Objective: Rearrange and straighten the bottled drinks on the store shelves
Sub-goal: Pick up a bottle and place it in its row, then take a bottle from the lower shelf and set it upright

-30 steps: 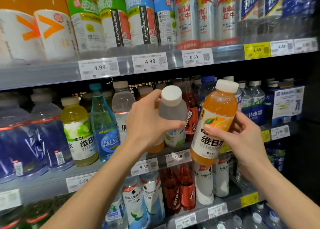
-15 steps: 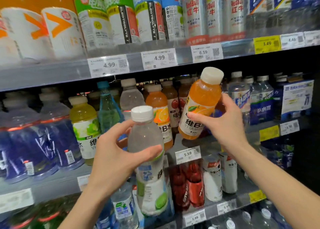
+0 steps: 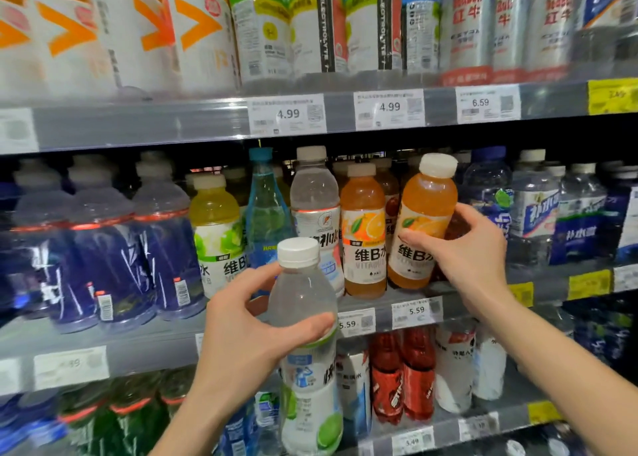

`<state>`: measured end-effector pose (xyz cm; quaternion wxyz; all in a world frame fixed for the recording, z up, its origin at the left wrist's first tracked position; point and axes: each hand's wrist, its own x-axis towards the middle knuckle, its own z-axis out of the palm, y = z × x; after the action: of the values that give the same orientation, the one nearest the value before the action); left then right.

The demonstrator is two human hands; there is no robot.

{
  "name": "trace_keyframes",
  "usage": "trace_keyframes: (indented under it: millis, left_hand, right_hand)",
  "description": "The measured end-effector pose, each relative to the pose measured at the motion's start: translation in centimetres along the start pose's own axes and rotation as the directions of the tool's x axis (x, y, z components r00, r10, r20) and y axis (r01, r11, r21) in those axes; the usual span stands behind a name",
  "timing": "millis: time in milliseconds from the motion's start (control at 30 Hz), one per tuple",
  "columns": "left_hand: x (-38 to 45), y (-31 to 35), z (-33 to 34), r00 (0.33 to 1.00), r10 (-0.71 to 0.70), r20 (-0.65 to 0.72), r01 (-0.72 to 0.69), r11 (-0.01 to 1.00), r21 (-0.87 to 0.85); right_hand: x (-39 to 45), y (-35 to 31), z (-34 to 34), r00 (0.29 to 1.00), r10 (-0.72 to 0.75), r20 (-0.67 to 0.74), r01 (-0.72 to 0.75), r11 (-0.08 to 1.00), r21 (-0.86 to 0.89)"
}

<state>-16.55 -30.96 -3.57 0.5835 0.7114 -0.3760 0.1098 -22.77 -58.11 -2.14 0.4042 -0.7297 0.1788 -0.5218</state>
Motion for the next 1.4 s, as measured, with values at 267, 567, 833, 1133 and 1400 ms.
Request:
trace_keyframes:
  millis: [267,567,833,1133,1400]
  left_hand:
    - [-0.3,-0.5,-0.2,1.000,-0.015,-0.011,0.015,1.000,-0.020]
    - [0.0,0.7,-0.6,0.997,-0.039,-0.067,0.037,0.999,-0.037]
    - [-0.4,2.1,-1.7,0.997,-0.031,-0.071,0.028,0.998,-0.048]
    - [-1.9,2.8,-4.1,0.999,-0.032,-0.019,0.031,0.998,-0.059]
    - [-4.4,1.4,-8.1,0.964,-0.090,0.249,0.112,0.991,-0.078]
  right_hand:
    - [0.9,0.1,1.8,0.999,0.036,0.000,-0.036,0.999,-0.036]
    - [0.2,-0.1,1.6,0.998,-0.021,0.053,0.029,0.988,-0.153]
    - [-7.8,-3.3,1.8,0.945,-0.237,0.225,0.242,0.970,0.005]
    - [-12.2,-8.2,4.7,0.687,-0.200,0.698,-0.104,0.924,0.368]
    - [-15.4,-9.0,7.1,0.748,-0.243,0.617,-0.021,0.921,0.389]
